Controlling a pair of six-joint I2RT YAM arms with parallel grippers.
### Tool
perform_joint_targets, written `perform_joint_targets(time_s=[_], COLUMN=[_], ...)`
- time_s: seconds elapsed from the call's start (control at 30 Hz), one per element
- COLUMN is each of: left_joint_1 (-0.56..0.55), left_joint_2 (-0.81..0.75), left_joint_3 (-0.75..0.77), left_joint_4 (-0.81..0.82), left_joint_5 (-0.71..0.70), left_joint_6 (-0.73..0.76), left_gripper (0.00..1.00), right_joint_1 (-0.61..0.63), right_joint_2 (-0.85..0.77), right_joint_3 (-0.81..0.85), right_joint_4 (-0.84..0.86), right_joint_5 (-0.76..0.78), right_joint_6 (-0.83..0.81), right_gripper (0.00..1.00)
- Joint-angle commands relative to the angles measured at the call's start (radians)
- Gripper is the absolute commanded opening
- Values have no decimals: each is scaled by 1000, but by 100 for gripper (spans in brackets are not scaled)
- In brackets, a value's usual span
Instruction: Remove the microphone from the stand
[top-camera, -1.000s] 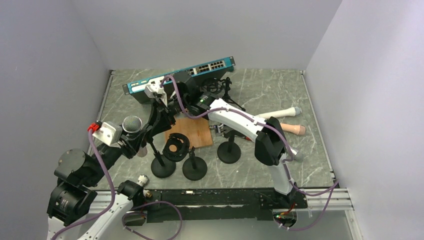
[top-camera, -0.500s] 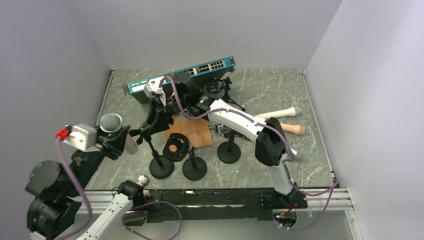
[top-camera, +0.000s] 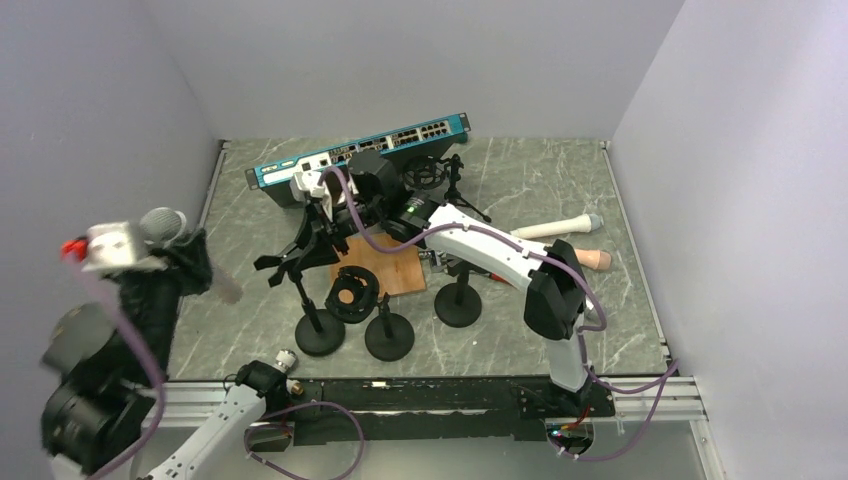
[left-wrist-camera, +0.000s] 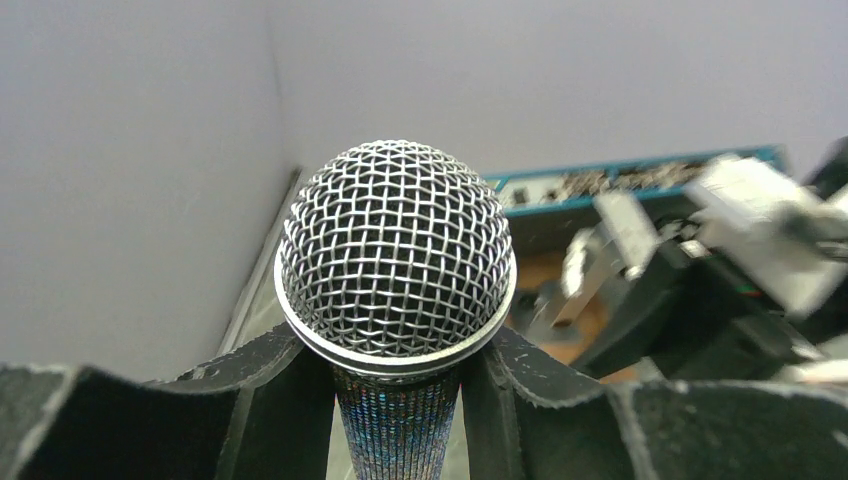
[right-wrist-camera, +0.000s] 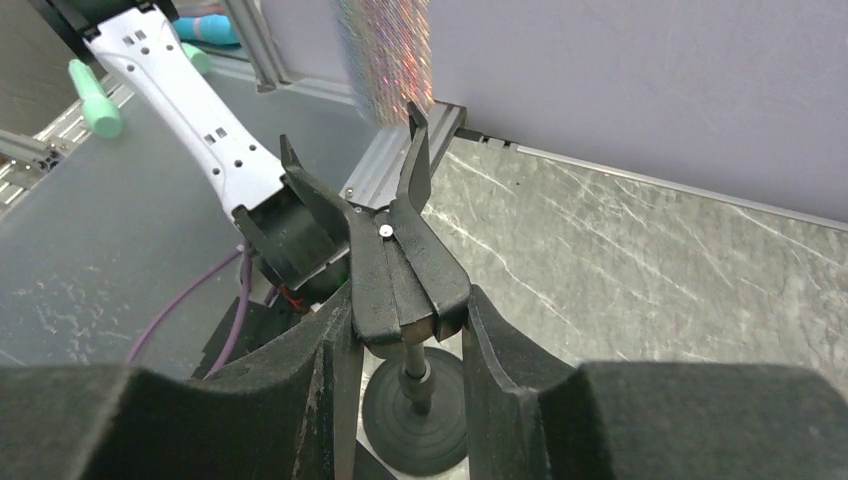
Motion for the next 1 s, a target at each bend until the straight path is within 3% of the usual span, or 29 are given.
perform_joint_targets(time_s=[0.0,0.1,0.3,0.57,0.6,0.63,0.8,0.97], left_joint_1=[-3,-3,-4,-4,-3,-3,40,285], left_joint_2=[67,62,116,195,206,219,306,395], left_joint_3=[-114,-176,-197,-221,-229,-242,-275,-274], left_joint_4=[-60,-25,-31,-11,-5,4,22,42], left_joint_5=[-160,-215,-251,-256,-254,-259,-268,-50], left_joint_6=[-113,-123,-152,-130,-128,-130,-153,-210], left_gripper=[0,0,0,0,0,0,0,0], right_joint_1=[35,52,83,89,88,89,89,89], right_joint_2=[-50,-60,-97,-208,-216,-224,-311,-510], right_joint_3=[19,-23,-147,-340,-344,-338,-378,-540], right_joint_4=[-103,-63,69,266,258,231,224,290], right_joint_5=[113,143,179,304,320,338,378,409], right_joint_6=[-130,-114,-54,23,21,17,56,114], right_gripper=[0,0,42,66,72,97,100,100])
